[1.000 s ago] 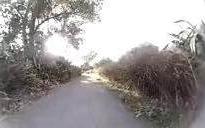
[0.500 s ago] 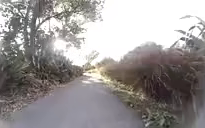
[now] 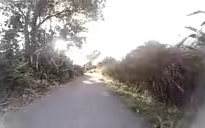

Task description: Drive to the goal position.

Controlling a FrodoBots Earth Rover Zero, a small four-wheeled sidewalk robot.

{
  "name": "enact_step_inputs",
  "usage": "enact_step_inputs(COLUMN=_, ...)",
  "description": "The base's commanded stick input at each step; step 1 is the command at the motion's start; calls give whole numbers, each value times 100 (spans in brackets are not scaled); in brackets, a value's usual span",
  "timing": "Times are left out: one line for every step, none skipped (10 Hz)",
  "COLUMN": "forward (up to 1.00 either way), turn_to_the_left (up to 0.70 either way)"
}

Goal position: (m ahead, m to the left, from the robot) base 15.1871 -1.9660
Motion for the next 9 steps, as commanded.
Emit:
enact_step_inputs(forward=50, turn_to_the_left=1)
enact_step_inputs(forward=50, turn_to_the_left=1)
enact_step_inputs(forward=50, turn_to_the_left=1)
enact_step_inputs(forward=50, turn_to_the_left=1)
enact_step_inputs(forward=50, turn_to_the_left=1)
enact_step_inputs(forward=50, turn_to_the_left=1)
enact_step_inputs(forward=50, turn_to_the_left=1)
enact_step_inputs(forward=50, turn_to_the_left=1)
enact_step_inputs(forward=50, turn_to_the_left=1)
